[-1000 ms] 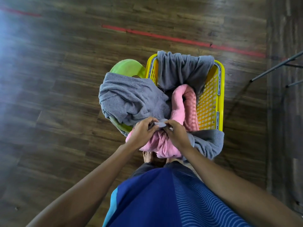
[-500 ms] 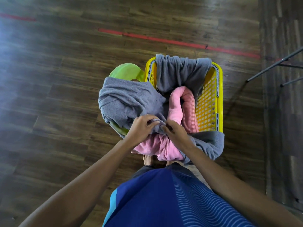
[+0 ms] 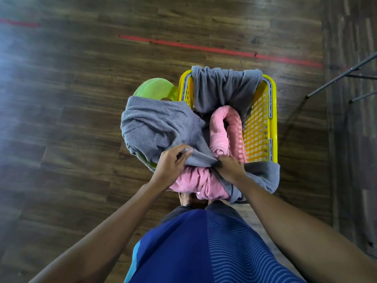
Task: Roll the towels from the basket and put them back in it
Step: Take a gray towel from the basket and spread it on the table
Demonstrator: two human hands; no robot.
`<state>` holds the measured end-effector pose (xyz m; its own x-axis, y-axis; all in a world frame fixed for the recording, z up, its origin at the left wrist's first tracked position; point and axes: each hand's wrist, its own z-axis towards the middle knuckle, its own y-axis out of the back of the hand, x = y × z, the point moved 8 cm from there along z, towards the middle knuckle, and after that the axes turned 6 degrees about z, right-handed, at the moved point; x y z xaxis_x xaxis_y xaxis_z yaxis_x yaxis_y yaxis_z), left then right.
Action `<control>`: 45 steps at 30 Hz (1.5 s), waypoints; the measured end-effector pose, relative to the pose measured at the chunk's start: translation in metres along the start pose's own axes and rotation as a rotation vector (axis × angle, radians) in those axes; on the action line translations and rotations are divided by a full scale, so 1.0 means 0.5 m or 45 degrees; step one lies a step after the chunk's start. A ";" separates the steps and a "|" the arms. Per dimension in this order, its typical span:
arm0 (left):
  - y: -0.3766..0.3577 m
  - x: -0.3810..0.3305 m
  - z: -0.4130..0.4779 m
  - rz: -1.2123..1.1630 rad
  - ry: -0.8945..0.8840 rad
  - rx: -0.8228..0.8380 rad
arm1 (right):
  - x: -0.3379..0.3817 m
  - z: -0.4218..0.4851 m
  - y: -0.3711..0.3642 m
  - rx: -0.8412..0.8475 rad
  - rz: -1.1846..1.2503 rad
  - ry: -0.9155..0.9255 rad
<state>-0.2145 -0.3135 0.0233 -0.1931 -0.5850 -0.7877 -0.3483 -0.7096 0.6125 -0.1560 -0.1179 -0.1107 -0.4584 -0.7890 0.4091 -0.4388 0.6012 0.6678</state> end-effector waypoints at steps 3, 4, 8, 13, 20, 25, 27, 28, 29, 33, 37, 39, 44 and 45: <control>0.012 -0.011 0.004 0.004 -0.033 -0.028 | -0.029 -0.003 0.010 -0.011 -0.011 -0.056; 0.014 -0.009 0.008 0.004 -0.030 -0.037 | -0.034 -0.002 0.017 -0.045 0.007 -0.061; 0.007 0.012 0.034 0.050 0.013 -0.023 | -0.031 -0.010 0.042 -0.135 0.158 0.052; -0.028 0.024 0.059 0.167 0.066 0.037 | 0.023 -0.031 0.049 -0.106 0.279 0.264; -0.125 0.018 0.045 0.406 0.042 0.505 | 0.098 -0.022 0.065 -0.138 0.274 0.485; -0.142 0.035 0.046 0.547 0.005 0.493 | 0.097 -0.015 0.066 -0.115 0.253 0.468; -0.149 0.036 0.049 0.546 -0.017 0.450 | 0.086 -0.014 0.058 -0.112 0.237 0.445; -0.153 0.036 0.049 0.549 -0.023 0.434 | 0.081 -0.012 0.050 -0.097 0.232 0.434; -0.157 0.036 0.049 0.554 -0.024 0.426 | 0.076 -0.012 0.042 -0.067 0.230 0.416; -0.175 0.057 0.058 0.586 0.008 0.411 | 0.051 0.018 0.021 0.044 0.339 0.304; -0.208 0.104 0.084 0.637 0.096 0.444 | -0.006 0.091 0.028 -0.019 0.512 0.026; -0.228 0.128 0.094 0.658 0.117 0.451 | -0.042 0.137 0.024 -0.070 0.585 -0.163; -0.271 0.181 0.098 0.746 0.116 0.424 | -0.094 0.268 -0.043 -0.021 0.710 -0.472; -0.279 0.187 0.096 0.777 0.105 0.418 | -0.098 0.291 -0.056 -0.030 0.752 -0.527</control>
<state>-0.2280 -0.2506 -0.1390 -0.3765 -0.8787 -0.2936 -0.4613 -0.0970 0.8819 -0.2341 -0.0776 -0.2398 -0.8711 -0.2176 0.4402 -0.0125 0.9060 0.4231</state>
